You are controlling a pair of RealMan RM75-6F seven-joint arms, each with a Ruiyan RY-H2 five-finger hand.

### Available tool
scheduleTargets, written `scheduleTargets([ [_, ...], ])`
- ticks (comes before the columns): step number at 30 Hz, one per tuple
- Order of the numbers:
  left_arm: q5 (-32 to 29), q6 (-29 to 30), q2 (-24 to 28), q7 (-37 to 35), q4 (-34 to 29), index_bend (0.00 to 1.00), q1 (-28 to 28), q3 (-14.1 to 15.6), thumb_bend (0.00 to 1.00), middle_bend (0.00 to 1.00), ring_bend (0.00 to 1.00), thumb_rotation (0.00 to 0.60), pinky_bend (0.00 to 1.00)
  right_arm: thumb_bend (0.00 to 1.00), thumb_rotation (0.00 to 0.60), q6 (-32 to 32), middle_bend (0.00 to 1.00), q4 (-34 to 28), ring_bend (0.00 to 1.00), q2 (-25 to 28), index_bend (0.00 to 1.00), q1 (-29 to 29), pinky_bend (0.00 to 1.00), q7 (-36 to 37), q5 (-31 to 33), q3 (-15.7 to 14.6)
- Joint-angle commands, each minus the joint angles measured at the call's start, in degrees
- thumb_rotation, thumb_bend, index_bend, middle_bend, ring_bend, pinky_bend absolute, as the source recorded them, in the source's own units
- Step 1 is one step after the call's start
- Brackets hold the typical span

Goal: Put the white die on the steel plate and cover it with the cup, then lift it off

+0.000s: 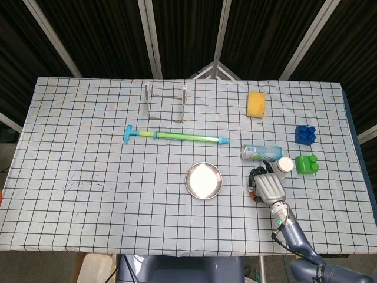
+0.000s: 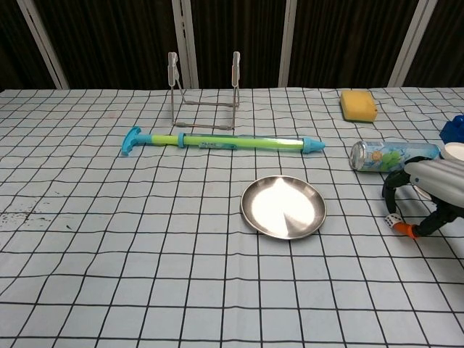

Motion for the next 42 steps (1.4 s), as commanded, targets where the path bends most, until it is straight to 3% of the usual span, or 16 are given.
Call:
scheduleTargets([
  [1,-0.06,-0.05,-0.01,0.03,-0.01,0.19,-0.03,-0.02,0.68,0.0,0.0,0.6,0.09,0.38,0.6,0.37,0.32,-0.49,0.22,0.2,0.58,0.02,0.0,-0.07,-0.32,-0.08],
  [7,-0.16,0.01,0.08,-0.27,-0.02,0.19,0.02,-0.09,0.68,0.0,0.0,0.6,0.09,0.39,0.6,3.05,0.32,-4.99,0.22,2.21,0.59,0.23,0.0,-1.83,-2.26,0.4],
  [12,-0.22,0.04,0.27,-0.86,-0.01,0.19,0.1,-0.13,0.68,0.0,0.0,0.6,0.09,0.39,0.6,4.72,0.32,-12.58,0.22,4.88,0.59,1.18,0.0,-5.9,-2.33,2.21],
  [16,-0.16,0.07,0.49,-1.51,0.03,0.19,0.15,-0.14,0.68,0.0,0.0,0.6,0.09,0.39,0.6,4.16,0.32,-18.01,0.22,5.74,0.58,2.57,0.0,-8.81,-1.46,3.38],
  [21,-0.12,0.23,0.74,-2.31,0.09,0.19,0.3,-0.16,0.68,0.0,0.0,0.6,0.09,0.39,0.6,1.69,0.32,-20.3,0.22,4.38,0.59,5.05,0.0,-11.65,-0.27,4.15],
  [28,0.03,0.11,0.99,-3.31,0.33,0.19,0.29,-0.13,0.68,0.0,0.0,0.6,0.09,0.39,0.6,-3.27,0.32,-17.28,0.22,-1.38,0.59,9.71,0.0,-14.62,5.0,5.83],
  [35,0.57,-0.42,0.96,-3.13,0.33,0.19,-0.03,0.2,0.68,0.0,0.0,0.6,0.09,0.39,0.6,-5.33,0.32,-8.47,0.22,-8.65,0.58,13.5,0.0,-15.59,9.47,7.72],
  [42,0.01,-0.6,1.01,-3.68,0.61,0.19,-0.09,-0.1,0.68,0.0,0.0,0.6,0.09,0.39,0.6,-6.05,0.32,-2.48,0.22,-11.4,0.58,15.6,0.0,-12.81,10.46,9.2],
])
